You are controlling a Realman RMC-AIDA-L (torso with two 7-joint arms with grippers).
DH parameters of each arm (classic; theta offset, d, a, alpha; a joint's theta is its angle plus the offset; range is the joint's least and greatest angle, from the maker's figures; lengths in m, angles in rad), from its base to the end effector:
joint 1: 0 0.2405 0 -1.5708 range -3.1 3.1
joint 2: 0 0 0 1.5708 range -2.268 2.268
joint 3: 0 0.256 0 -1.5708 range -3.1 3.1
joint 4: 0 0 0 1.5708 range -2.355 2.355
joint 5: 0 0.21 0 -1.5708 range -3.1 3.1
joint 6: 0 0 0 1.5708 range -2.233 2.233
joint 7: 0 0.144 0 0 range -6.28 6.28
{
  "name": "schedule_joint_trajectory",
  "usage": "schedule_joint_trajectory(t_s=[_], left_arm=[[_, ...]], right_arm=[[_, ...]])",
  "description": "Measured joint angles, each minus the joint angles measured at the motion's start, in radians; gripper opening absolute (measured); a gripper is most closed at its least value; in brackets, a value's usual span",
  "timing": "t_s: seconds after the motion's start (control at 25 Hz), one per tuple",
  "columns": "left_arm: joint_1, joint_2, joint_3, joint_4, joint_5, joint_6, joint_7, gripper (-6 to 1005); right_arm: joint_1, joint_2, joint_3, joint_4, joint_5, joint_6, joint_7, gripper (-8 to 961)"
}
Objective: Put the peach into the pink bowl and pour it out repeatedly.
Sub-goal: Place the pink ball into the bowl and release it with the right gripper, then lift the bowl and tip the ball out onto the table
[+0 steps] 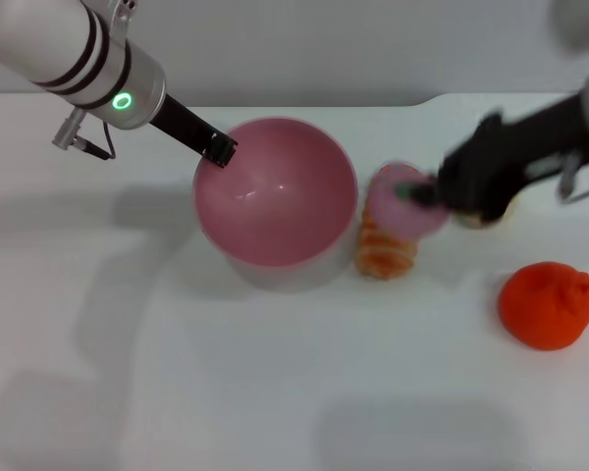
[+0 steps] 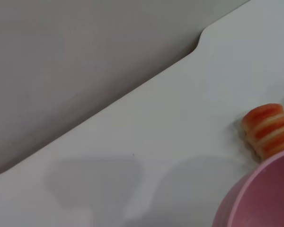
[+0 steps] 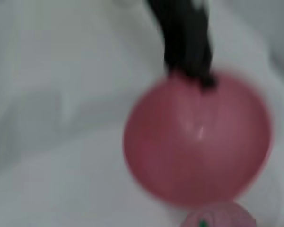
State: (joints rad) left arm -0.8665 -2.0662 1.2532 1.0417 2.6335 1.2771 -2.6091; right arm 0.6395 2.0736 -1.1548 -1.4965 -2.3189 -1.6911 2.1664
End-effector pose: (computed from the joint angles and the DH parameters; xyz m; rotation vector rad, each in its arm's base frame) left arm -0.1436 0.4309 -0.0041 -2.4500 -0.9051 0.2800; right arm 0.1238 0.3557 0.0450 -2.8508 0.3928 -0.0964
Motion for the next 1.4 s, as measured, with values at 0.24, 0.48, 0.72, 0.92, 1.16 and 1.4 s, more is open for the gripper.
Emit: schedule_joint_trajectory(t_s=[0.24, 0.48, 0.72, 0.92, 1.16, 1.4], left_arm=[[0.002, 0.0, 0.003, 0.0, -0.011, 0.001, 0.0, 46], [0.004, 0.0, 0.024, -0.001, -0.066, 0.008, 0.005, 46], [-0.002, 0.0, 0.034, 0.0, -0.098, 0.027, 0.008, 47], [-0.007, -0.002, 0.041, 0.008, -0.101, 0.029, 0.008, 47], [-0.007, -0.002, 0.042, 0.009, -0.102, 0.027, 0.009, 47], [0.006, 0.0, 0.06, 0.011, -0.099, -0.019, 0.025, 47]], right_arm=[[-0.053, 0.002, 0.15, -0.261, 0.218, -0.061, -0.002, 54], [-0.058, 0.003, 0.132, -0.234, 0.285, -0.032, -0.031, 65], [-0.028, -0.002, 0.044, -0.056, 0.258, 0.073, -0.087, 77], [-0.021, -0.001, -0.003, 0.016, 0.251, 0.147, -0.123, 87], [-0.03, -0.002, -0.009, 0.02, 0.252, 0.191, -0.135, 260], [-0.092, -0.001, 0.049, 0.017, 0.295, 0.276, -0.173, 444]])
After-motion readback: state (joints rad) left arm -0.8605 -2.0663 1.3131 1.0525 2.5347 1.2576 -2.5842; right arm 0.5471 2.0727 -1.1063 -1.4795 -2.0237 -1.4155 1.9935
